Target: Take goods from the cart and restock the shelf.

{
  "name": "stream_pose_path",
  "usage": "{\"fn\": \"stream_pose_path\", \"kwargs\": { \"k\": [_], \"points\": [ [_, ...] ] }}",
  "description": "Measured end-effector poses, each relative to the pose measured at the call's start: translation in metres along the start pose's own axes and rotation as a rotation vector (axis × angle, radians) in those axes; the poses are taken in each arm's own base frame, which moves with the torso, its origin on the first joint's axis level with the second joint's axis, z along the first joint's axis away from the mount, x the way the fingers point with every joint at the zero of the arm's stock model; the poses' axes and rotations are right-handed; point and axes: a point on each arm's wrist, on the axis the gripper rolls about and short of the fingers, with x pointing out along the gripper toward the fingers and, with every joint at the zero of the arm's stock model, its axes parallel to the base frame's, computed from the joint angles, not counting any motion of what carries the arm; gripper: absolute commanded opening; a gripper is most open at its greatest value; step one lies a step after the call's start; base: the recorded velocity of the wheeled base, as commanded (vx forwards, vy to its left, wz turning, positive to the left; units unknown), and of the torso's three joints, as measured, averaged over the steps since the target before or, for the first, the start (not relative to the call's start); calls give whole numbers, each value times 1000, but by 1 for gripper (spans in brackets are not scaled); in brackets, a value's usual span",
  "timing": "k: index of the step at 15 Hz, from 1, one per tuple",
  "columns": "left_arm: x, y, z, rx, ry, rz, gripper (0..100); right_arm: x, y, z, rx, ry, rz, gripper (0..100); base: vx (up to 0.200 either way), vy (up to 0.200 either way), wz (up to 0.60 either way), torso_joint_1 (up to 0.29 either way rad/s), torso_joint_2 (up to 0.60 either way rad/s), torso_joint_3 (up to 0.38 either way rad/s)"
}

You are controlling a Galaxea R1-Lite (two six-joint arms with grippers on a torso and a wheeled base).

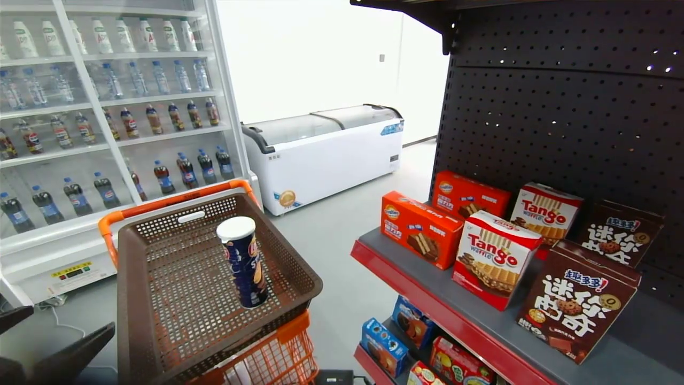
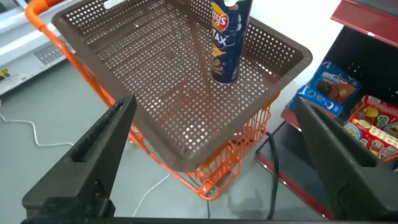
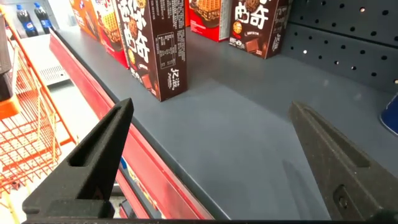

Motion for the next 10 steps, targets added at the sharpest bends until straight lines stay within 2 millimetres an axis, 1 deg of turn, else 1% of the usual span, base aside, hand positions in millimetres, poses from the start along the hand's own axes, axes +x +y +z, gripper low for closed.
{"fn": "stream_pose_path", "kwargs": {
  "k": [2,3,6,10],
  "points": [
    [30,0,11,16,31,-18,100,0,0,0,0,0,0,100,0,0,0,0,0,0],
    [42,1,14,20,30,-22,100,0,0,0,0,0,0,100,0,0,0,0,0,0],
    [86,1,22,32,2,-33,100,0,0,0,0,0,0,100,0,0,0,0,0,0],
    [141,-1,14,62,31,-54,100,0,0,0,0,0,0,100,0,0,0,0,0,0]
  ]
}}
